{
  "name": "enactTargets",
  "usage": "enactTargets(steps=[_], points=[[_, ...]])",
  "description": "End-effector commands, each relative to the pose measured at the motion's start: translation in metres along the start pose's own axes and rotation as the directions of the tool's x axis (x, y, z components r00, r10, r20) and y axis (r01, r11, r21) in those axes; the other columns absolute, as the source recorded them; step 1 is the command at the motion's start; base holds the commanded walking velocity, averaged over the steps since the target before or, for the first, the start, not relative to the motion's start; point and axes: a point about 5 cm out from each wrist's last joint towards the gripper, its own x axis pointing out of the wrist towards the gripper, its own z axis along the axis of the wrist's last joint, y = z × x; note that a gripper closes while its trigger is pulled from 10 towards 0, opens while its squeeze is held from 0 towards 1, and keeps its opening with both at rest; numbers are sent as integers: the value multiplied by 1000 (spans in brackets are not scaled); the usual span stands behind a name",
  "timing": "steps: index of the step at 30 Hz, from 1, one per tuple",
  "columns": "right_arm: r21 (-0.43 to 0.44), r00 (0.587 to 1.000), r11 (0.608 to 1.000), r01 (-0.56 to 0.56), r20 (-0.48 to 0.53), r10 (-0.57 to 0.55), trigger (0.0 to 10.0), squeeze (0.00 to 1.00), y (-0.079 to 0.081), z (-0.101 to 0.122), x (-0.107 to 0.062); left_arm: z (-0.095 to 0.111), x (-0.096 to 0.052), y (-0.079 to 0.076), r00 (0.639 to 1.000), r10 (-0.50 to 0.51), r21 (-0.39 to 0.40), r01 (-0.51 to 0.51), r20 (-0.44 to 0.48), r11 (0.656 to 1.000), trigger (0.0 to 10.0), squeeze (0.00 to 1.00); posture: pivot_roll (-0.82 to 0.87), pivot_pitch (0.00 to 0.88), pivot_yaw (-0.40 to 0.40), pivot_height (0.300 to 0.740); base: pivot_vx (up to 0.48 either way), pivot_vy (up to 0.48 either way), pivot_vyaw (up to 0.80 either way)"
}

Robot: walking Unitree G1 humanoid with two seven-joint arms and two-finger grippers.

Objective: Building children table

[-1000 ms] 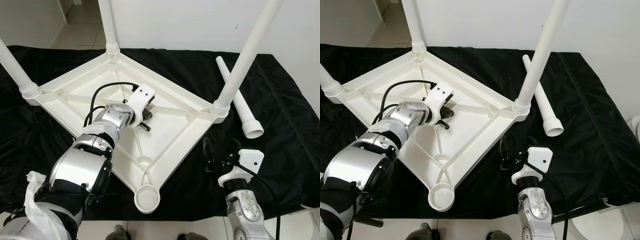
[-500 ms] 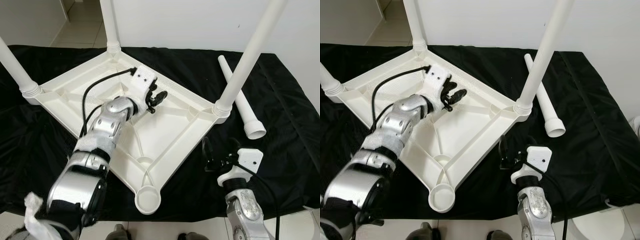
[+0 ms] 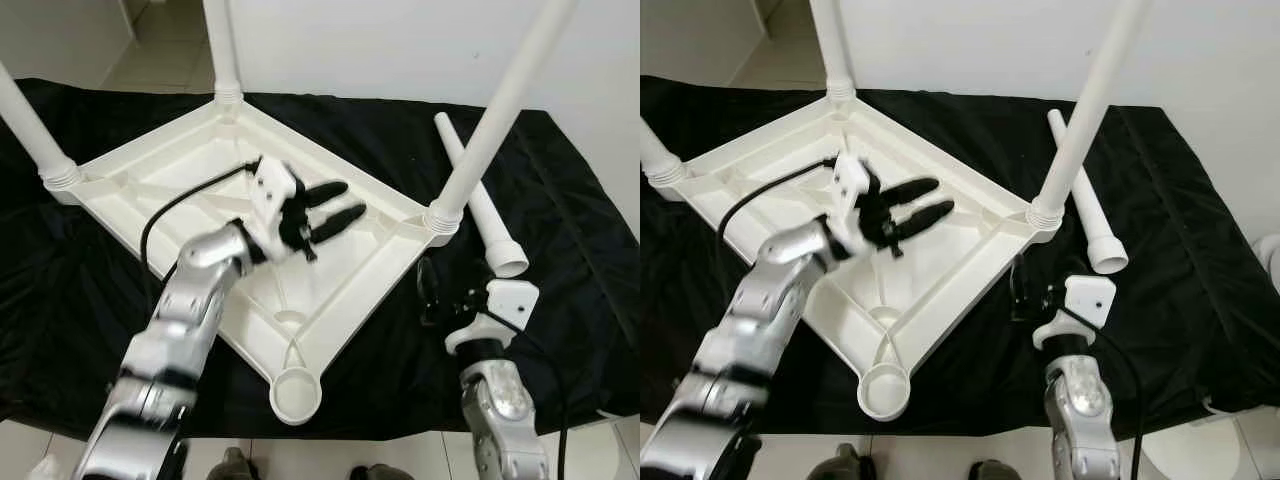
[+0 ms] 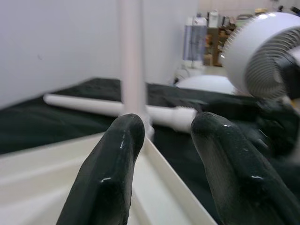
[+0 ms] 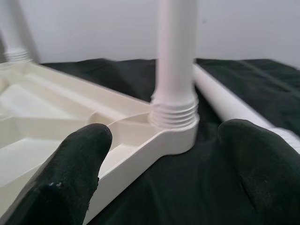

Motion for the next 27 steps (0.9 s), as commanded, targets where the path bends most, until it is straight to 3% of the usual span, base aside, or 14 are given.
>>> enactTargets(steps=[1,2,4,6,13,15,19,22,24,27], points=[[-9,1000,1000,-1,-18,1,10000,0,-2,-4,-1,4,0,-12,980,-199,-5,199,10,980,10000,0,9,19,-45,740,0,0,0],[-13,1000,1000,-6,-17,6,10000,0,-3,-3,0,4,-5,-17,969,-247,-20,247,5,969,10000,0,11,17,-48,740,0,0,0],[-13,1000,1000,-6,-17,6,10000,0,-3,-3,0,4,-5,-17,969,-247,-20,247,5,969,10000,0,11,17,-48,740,0,0,0],[-20,1000,1000,-14,-17,14,10000,0,-4,-3,1,3,-16,-26,944,-331,-29,330,-19,944,10000,0,11,5,-55,740,0,0,0],[-28,999,999,-25,-22,24,10000,0,-5,-4,-1,2,-32,-33,913,-404,-39,402,-57,915,10000,0,4,0,-50,740,0,0,0],[-40,999,998,-39,-22,38,10000,0,-6,-3,-3,0,-45,-38,879,-467,-62,462,-99,884,10000,0,0,0,-48,740,0,0,0],[-61,999,997,-37,-26,35,10000,0,-12,-3,-6,-6,-57,-37,843,-511,-91,503,-170,860,10000,0,-2,0,-45,740,0,0,0],[-69,999,997,-36,-29,34,10000,0,-15,-3,-7,-10,-62,-35,825,-525,-90,518,-210,850,10000,0,-1,0,-40,740,0,0,0],[-77,999,996,-35,-34,32,10000,0,-18,-3,-9,-16,-69,-32,792,-540,-68,545,-284,836,10000,0,-1,0,-39,740,0,0,0],[-79,999,996,-33,-34,31,10000,0,-19,-3,-9,-20,-71,-31,780,-544,-64,554,-308,830,10000,0,0,0,-39,740,0,0,0]])
